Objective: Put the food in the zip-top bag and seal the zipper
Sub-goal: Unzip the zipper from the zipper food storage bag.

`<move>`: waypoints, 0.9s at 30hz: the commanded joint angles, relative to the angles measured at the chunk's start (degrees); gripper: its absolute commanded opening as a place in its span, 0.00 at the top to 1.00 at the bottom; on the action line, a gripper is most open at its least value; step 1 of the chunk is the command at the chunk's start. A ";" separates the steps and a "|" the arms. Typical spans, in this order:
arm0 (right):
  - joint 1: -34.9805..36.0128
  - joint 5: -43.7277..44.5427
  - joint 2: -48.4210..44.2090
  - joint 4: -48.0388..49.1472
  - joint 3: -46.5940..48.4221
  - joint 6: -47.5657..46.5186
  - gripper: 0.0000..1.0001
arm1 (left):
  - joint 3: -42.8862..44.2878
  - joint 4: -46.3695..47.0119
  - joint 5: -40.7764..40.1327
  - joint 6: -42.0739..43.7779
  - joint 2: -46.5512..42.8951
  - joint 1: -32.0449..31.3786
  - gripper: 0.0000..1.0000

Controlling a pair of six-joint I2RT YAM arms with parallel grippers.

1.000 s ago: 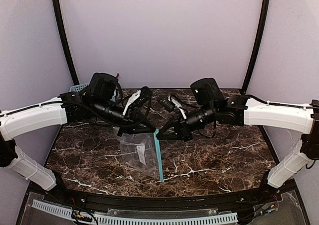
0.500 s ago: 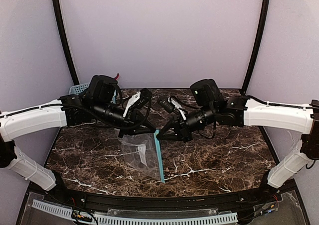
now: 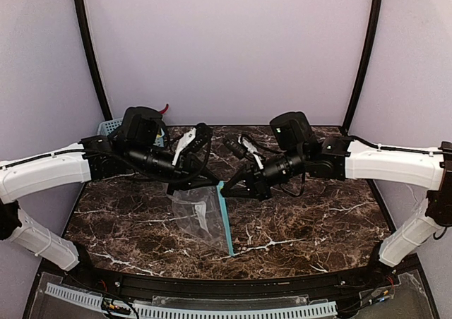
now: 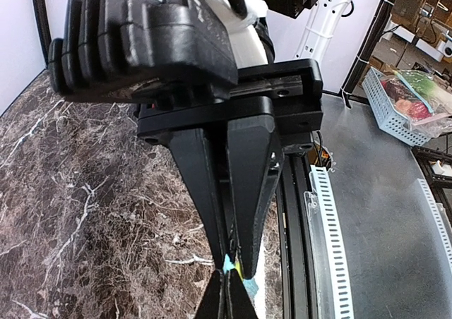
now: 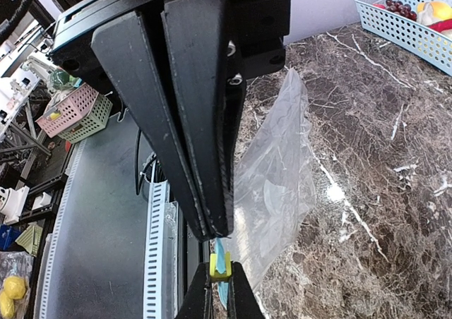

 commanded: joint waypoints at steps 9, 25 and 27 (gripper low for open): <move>0.43 0.56 -1.34 -0.78 -2.77 0.88 1.00 | -1.93 2.89 -2.81 -1.43 -4.09 1.20 0.99; 0.39 0.33 -2.46 -0.69 -3.11 1.01 1.00 | -0.30 1.70 5.41 -2.74 0.10 1.93 0.91; 0.41 0.27 -2.56 -0.61 -3.13 0.99 1.00 | 0.66 0.54 6.46 -2.88 1.48 1.89 0.85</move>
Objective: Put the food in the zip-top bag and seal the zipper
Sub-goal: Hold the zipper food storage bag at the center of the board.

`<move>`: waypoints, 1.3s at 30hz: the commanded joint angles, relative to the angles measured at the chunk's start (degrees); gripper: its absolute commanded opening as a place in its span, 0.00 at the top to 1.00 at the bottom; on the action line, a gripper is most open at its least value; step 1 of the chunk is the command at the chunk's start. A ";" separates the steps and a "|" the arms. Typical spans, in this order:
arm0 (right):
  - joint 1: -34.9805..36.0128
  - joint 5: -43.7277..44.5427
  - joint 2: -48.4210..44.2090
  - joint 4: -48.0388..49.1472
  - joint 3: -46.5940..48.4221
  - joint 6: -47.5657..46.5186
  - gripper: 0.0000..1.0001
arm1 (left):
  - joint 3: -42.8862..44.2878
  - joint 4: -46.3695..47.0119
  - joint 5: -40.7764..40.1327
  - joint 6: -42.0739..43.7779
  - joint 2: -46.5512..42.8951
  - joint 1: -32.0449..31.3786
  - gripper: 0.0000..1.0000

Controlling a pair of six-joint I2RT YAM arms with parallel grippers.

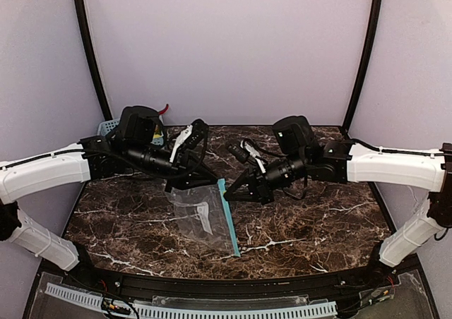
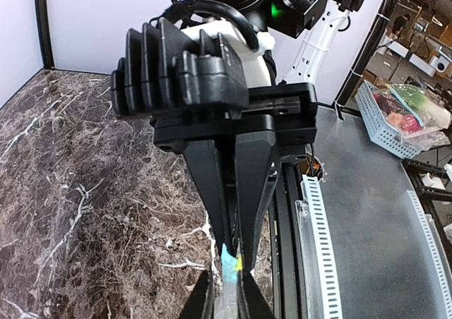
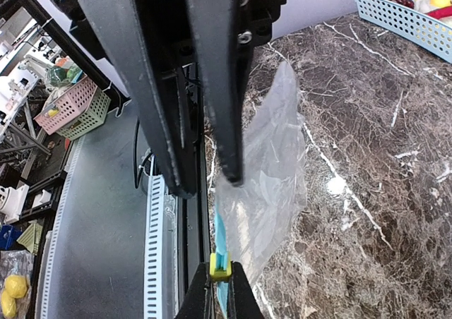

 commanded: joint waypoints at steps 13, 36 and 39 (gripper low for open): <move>0.43 -1.01 -0.90 -1.17 -0.73 0.50 1.00 | 1.94 0.42 7.23 -3.12 5.46 0.44 0.55; 0.39 0.36 -0.53 -1.11 -0.97 0.02 1.00 | 0.97 2.24 8.02 -3.86 5.13 0.38 0.99; 0.41 0.30 -0.35 -1.08 -1.14 0.02 1.00 | 0.27 3.07 5.86 -3.85 3.81 0.36 0.99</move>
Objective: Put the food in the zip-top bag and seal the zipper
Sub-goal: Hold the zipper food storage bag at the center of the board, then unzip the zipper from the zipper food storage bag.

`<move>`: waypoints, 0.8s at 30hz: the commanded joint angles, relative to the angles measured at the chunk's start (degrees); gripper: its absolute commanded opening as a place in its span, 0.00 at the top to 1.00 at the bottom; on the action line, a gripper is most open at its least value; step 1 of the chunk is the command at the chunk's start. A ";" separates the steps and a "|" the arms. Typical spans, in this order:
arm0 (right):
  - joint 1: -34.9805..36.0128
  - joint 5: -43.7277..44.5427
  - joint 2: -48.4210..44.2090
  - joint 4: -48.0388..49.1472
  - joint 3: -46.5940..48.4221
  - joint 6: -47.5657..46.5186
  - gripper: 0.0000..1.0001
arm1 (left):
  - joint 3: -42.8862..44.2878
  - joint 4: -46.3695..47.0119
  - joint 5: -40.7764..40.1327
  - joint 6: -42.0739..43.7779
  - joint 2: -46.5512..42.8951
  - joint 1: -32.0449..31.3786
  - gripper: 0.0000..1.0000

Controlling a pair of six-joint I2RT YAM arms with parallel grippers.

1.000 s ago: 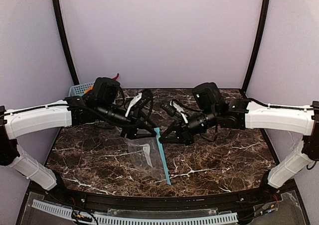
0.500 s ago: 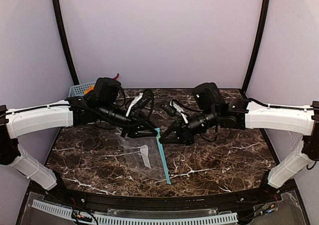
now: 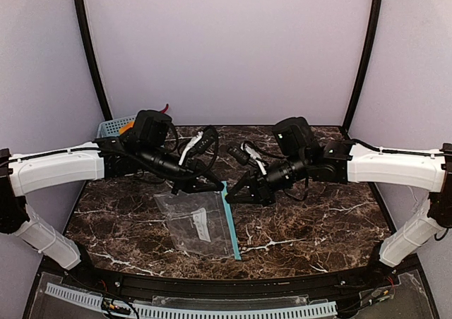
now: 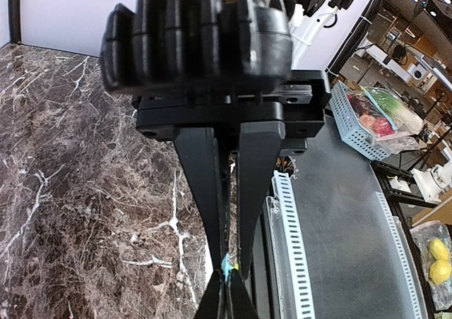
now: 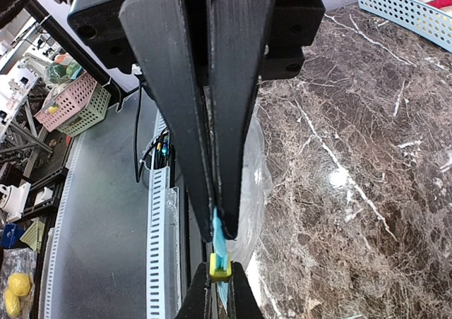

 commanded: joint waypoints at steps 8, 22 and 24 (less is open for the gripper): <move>0.43 0.20 0.23 1.15 -1.58 0.52 1.00 | -2.03 3.14 -5.74 0.41 -4.91 0.41 0.99; 0.43 1.67 -0.47 3.12 -4.47 2.07 1.00 | -2.72 4.73 -6.40 -0.88 -6.20 2.46 0.99; 0.43 2.41 -0.79 3.79 -5.16 2.43 1.00 | -2.86 4.94 -6.52 -1.14 -6.38 2.83 0.99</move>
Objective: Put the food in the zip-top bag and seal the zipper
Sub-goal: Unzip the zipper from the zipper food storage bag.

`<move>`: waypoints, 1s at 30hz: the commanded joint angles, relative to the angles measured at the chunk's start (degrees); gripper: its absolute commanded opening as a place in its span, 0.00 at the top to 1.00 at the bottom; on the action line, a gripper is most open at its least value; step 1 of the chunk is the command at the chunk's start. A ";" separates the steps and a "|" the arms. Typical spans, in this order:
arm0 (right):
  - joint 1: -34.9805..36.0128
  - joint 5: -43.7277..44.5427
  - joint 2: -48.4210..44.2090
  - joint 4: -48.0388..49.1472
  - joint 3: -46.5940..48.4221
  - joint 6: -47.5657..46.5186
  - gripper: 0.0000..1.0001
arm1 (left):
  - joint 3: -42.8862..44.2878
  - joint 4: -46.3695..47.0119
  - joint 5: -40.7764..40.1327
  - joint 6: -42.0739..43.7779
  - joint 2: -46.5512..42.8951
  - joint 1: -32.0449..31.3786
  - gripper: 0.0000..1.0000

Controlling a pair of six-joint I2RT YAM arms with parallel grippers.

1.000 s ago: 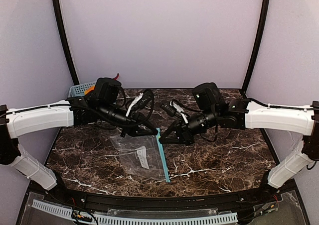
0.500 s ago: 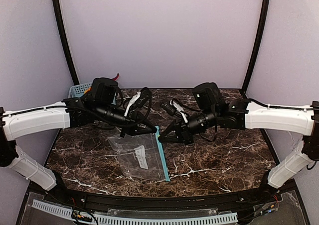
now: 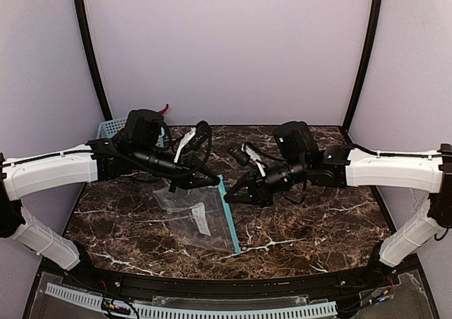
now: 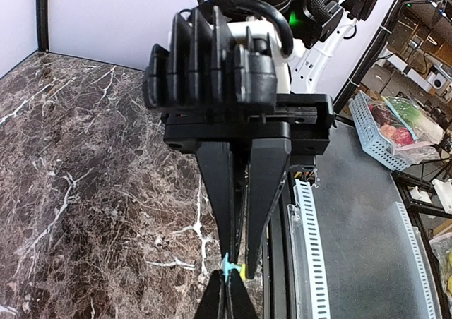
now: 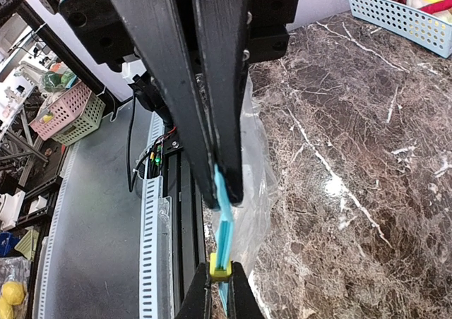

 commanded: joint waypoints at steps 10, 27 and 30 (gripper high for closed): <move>0.43 2.94 -0.97 0.03 -4.98 2.24 1.00 | -0.85 3.48 -1.59 -1.12 -3.93 3.23 0.99; 0.43 2.55 -1.57 1.60 -8.26 3.79 1.00 | -1.25 4.45 -2.72 -4.13 -4.94 6.58 0.99; 0.43 2.35 -1.51 1.70 -8.42 3.86 1.00 | -1.32 4.47 -2.84 -4.22 -5.17 7.00 0.99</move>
